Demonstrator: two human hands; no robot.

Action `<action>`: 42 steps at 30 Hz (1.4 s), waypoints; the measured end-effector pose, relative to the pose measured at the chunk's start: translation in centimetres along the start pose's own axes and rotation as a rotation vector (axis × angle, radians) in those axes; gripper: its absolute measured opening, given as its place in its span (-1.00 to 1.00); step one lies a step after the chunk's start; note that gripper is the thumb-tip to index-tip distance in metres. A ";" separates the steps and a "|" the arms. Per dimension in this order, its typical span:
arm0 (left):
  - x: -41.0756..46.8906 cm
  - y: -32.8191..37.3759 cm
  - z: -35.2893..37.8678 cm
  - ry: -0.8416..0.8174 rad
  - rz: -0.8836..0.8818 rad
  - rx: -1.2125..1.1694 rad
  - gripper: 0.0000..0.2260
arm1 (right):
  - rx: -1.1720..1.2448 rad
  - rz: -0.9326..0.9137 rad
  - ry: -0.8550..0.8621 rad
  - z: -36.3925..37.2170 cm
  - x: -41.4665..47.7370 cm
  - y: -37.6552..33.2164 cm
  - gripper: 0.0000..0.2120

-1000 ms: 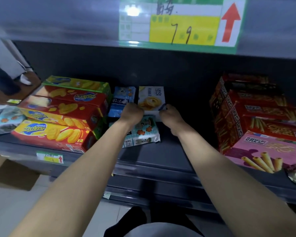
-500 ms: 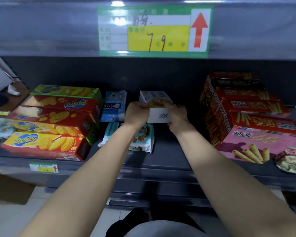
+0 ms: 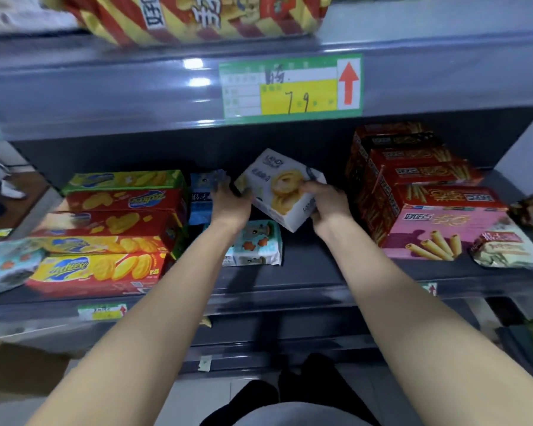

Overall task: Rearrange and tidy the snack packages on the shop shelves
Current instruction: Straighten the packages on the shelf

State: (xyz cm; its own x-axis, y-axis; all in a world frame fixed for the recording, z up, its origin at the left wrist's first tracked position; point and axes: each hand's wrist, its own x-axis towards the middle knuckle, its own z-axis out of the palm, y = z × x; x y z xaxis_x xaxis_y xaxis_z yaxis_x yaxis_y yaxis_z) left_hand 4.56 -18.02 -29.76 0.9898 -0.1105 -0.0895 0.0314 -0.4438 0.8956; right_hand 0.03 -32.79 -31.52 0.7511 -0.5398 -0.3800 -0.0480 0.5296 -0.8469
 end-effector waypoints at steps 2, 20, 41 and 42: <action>0.0 0.0 -0.9 -0.001 0.004 0.014 -0.51 | -0.007 0.004 -0.003 0.1 -1.6 -0.2 -0.55; -13.8 -0.2 -6.5 0.032 -0.075 -0.265 -0.78 | -0.160 -0.167 -0.071 -3.1 -14.4 1.2 -0.73; -31.1 12.3 -10.3 0.382 0.482 -0.432 -0.78 | -0.025 -0.620 -0.357 -5.3 -30.9 -12.3 -0.69; -30.9 13.5 -10.8 0.395 0.521 -0.440 -0.78 | -0.007 -0.646 -0.375 -4.5 -31.1 -13.4 -0.66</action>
State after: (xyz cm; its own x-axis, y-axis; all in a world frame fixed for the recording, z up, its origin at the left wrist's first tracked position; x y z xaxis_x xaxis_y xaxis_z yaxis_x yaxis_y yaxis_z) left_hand -24.13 -10.99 -10.21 0.8656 0.1535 0.4767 -0.4797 -0.0193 0.8772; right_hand -25.64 -26.09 -10.03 0.8053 -0.4817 0.3456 0.4759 0.1775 -0.8614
